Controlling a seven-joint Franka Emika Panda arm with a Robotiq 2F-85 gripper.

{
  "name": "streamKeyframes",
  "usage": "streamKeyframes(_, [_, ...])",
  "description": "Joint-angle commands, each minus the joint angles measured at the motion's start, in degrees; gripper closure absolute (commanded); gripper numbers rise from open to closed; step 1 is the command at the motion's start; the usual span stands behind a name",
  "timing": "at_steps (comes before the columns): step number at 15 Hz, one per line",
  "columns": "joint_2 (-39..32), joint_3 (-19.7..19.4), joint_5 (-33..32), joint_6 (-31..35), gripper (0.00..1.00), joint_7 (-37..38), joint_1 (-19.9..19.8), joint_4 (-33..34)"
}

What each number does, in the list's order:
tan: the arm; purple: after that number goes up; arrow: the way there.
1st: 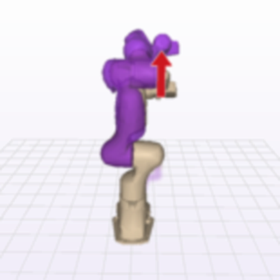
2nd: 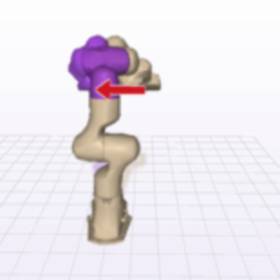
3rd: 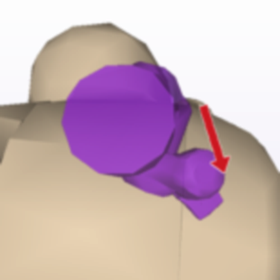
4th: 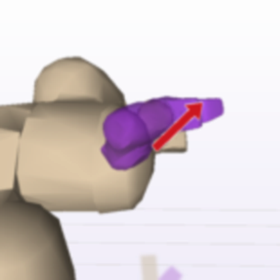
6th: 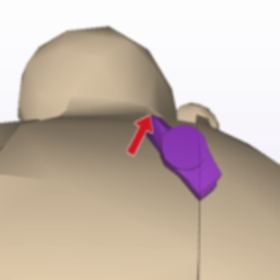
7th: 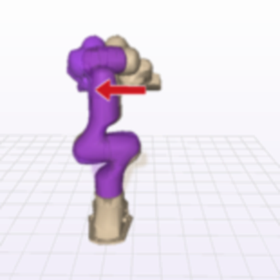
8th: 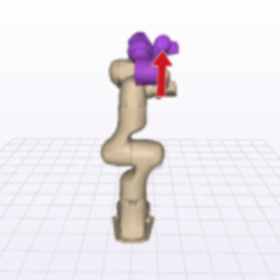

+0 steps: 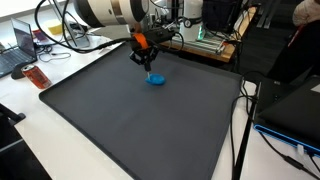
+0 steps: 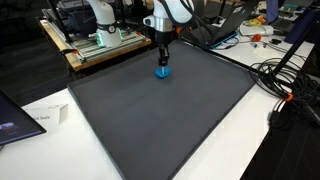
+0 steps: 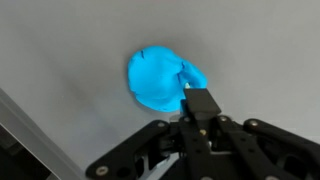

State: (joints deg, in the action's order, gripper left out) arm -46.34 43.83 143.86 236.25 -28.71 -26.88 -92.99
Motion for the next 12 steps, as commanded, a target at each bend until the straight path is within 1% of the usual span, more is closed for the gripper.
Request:
streamKeyframes(1, [4.09,4.51,0.0,-0.49,0.97,1.96,-4.62,-5.53])
streamKeyframes(7, [7.63,9.31,0.0,-0.38,0.97,3.95,-8.94,-10.03])
streamKeyframes(12, [10.06,11.75,0.0,-0.11,0.97,5.28,-10.61,-12.69])
